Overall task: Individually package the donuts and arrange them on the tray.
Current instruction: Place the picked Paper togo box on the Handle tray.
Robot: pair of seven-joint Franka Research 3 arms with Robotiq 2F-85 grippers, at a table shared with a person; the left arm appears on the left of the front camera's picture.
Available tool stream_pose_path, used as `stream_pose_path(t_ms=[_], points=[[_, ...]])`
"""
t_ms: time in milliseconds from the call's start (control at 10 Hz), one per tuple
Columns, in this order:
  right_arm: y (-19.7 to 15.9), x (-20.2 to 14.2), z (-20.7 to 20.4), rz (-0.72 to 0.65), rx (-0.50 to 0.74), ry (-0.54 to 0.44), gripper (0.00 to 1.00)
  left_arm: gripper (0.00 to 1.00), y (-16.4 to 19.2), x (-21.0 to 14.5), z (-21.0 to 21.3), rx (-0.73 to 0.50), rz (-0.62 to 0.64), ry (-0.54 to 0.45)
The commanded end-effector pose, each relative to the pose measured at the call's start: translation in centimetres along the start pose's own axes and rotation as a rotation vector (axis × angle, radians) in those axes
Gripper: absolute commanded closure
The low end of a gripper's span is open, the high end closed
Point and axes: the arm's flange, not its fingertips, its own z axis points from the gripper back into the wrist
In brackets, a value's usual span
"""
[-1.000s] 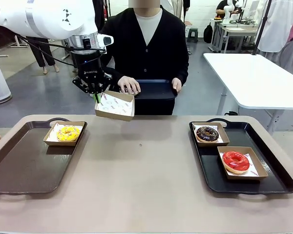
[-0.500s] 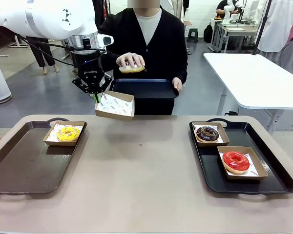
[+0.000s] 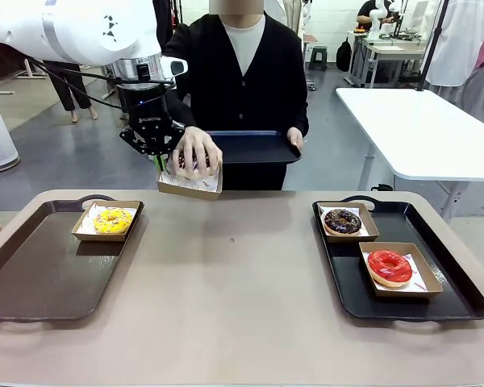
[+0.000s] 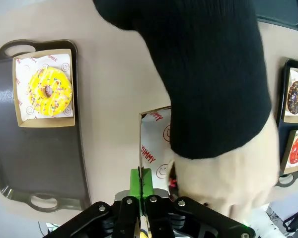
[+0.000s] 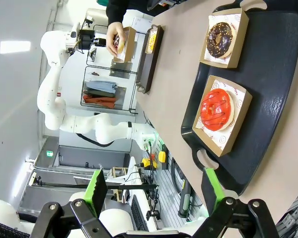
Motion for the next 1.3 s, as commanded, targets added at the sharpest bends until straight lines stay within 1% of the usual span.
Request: stream_pose_path(t_ms=[0,1200], points=[[0.05,0.07,-0.02,-0.012,-0.003,-0.001,0.00,1.00,0.16,-0.12,-0.01,-0.001,0.001,-0.004],[0.05,0.07,-0.02,-0.012,-0.003,-0.001,0.00,1.00,0.16,-0.12,-0.01,-0.001,0.001,-0.004]])
